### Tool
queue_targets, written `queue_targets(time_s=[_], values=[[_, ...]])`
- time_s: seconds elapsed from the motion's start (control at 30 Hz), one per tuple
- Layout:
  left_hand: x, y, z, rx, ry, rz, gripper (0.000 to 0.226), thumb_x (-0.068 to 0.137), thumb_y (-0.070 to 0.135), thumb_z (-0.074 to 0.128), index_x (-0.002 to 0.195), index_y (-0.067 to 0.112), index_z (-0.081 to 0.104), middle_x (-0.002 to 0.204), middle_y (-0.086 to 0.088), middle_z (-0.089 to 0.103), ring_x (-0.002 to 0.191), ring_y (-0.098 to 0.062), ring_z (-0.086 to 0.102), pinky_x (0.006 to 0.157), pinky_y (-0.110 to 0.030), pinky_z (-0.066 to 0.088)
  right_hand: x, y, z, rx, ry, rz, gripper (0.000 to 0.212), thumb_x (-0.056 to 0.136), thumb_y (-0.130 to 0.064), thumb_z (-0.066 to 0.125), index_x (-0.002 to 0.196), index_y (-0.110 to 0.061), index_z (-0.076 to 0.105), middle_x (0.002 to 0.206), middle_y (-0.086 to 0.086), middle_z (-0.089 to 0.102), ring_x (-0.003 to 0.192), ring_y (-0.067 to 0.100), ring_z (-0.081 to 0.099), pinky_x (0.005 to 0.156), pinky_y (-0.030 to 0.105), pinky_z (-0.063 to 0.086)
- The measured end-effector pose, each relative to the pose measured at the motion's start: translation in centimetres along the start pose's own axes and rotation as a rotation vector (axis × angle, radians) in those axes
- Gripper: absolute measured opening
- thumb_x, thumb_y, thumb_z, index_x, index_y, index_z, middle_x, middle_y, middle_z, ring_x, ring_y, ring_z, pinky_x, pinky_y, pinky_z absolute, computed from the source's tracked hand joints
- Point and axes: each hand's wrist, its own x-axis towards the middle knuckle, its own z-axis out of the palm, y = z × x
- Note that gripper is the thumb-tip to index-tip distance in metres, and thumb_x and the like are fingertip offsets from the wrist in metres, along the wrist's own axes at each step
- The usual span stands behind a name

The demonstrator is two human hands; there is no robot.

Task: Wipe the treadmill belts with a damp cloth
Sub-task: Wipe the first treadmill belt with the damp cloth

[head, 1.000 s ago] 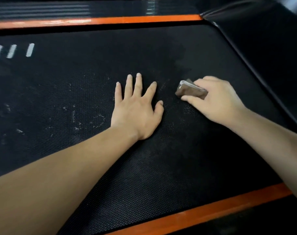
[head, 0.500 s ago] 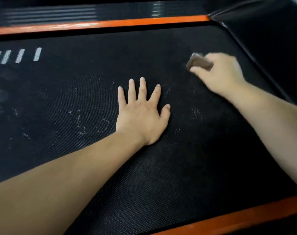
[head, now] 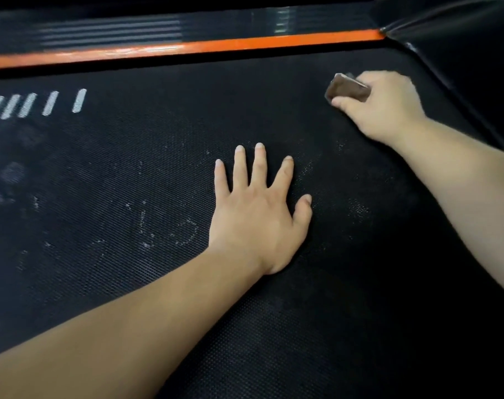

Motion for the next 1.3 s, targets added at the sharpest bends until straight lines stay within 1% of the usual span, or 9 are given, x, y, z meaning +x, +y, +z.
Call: queue_targets(time_s=[0.17, 0.37, 0.53, 0.67, 0.73, 0.87, 1.07, 1.23, 1.3], values=[[-0.1, 0.0, 0.0, -0.01, 0.006, 0.003, 0.071, 0.102, 0.065, 0.012, 0.165, 0.033, 0.005, 0.173, -0.011, -0.007, 0.157, -0.036, -0.017, 0.125, -0.059, -0.008, -2.4, 0.1, -0.6, 0.03, -0.173, -0.139, 0.033, 0.087, -0.052, 0.069, 0.081, -0.02, 0.064, 0.082, -0.003, 0.062, 0.08, 0.019, 0.058, 0.072, 0.037, 0.044], [-0.1, 0.0, -0.1, -0.013, 0.006, 0.009, 0.071, 0.102, 0.065, 0.012, 0.165, 0.033, 0.004, 0.173, -0.01, -0.007, 0.157, -0.034, -0.018, 0.125, -0.059, -0.009, 5.0, -0.3, 1.1, -0.069, 0.062, 0.112, 0.04, 0.087, -0.059, 0.065, 0.09, -0.019, 0.063, 0.101, 0.011, 0.07, 0.1, 0.036, 0.064, 0.083, 0.041, 0.049], [-0.1, 0.1, -0.2, 0.001, 0.008, 0.004, 0.072, 0.101, 0.066, 0.011, 0.164, 0.034, 0.003, 0.173, -0.009, -0.007, 0.157, -0.034, -0.018, 0.125, -0.058, -0.01, 5.2, -0.8, 1.8, -0.028, -0.057, -0.013, 0.039, 0.087, -0.059, 0.064, 0.086, -0.019, 0.062, 0.089, 0.002, 0.064, 0.088, 0.027, 0.058, 0.076, 0.038, 0.046], [-0.1, 0.1, -0.2, 0.001, 0.006, 0.002, 0.072, 0.1, 0.067, 0.01, 0.164, 0.035, 0.002, 0.173, -0.009, -0.008, 0.157, -0.033, -0.019, 0.125, -0.058, -0.01, 8.5, -0.2, 1.4, -0.102, 0.051, 0.241, 0.046, 0.088, -0.06, 0.064, 0.107, -0.018, 0.068, 0.115, 0.012, 0.07, 0.111, 0.036, 0.063, 0.093, 0.042, 0.049], [-0.1, 0.1, -0.2, -0.001, 0.003, 0.0, 0.072, 0.1, 0.067, 0.009, 0.164, 0.035, 0.002, 0.173, -0.009, -0.008, 0.157, -0.033, -0.019, 0.125, -0.058, -0.01, 8.8, -1.1, 2.3, -0.132, 0.098, 0.251, 0.05, 0.089, -0.06, 0.063, 0.113, -0.017, 0.068, 0.119, 0.013, 0.069, 0.115, 0.037, 0.062, 0.097, 0.044, 0.05], [0.0, 0.2, -0.3, 0.018, 0.005, -0.005, 0.074, 0.098, 0.067, 0.006, 0.164, 0.036, 0.002, 0.173, -0.008, -0.008, 0.157, -0.033, -0.018, 0.125, -0.058, -0.009, 7.7, -2.7, 3.6, -0.074, -0.015, 0.055, 0.039, 0.088, -0.061, 0.062, 0.093, -0.023, 0.066, 0.098, 0.003, 0.067, 0.099, 0.031, 0.062, 0.076, 0.037, 0.045], [-0.1, 0.3, -0.3, 0.004, 0.016, -0.001, 0.073, 0.099, 0.067, 0.009, 0.164, 0.035, 0.003, 0.173, -0.009, -0.007, 0.157, -0.033, -0.018, 0.125, -0.058, -0.01, 10.9, -0.2, 1.6, -0.124, 0.069, 0.339, 0.048, 0.086, -0.059, 0.066, 0.112, -0.018, 0.068, 0.113, 0.011, 0.07, 0.109, 0.037, 0.064, 0.092, 0.044, 0.052], [-0.2, 0.3, -0.2, 0.02, 0.012, -0.001, 0.074, 0.098, 0.067, 0.007, 0.164, 0.035, 0.002, 0.173, -0.009, -0.008, 0.157, -0.034, -0.018, 0.125, -0.059, -0.009, 9.4, -2.3, 3.4, -0.008, -0.024, 0.136, 0.043, 0.086, -0.062, 0.063, 0.098, -0.021, 0.068, 0.099, 0.003, 0.069, 0.096, 0.03, 0.063, 0.079, 0.038, 0.05], [-0.1, 0.2, -0.2, 0.021, 0.022, -0.001, 0.074, 0.098, 0.067, 0.007, 0.164, 0.035, 0.002, 0.173, -0.009, -0.007, 0.157, -0.034, -0.019, 0.125, -0.058, -0.009, 9.5, -1.8, 2.9, -0.052, -0.048, 0.121, 0.045, 0.086, -0.064, 0.062, 0.103, -0.022, 0.069, 0.1, 0.003, 0.069, 0.098, 0.03, 0.063, 0.079, 0.038, 0.049]])
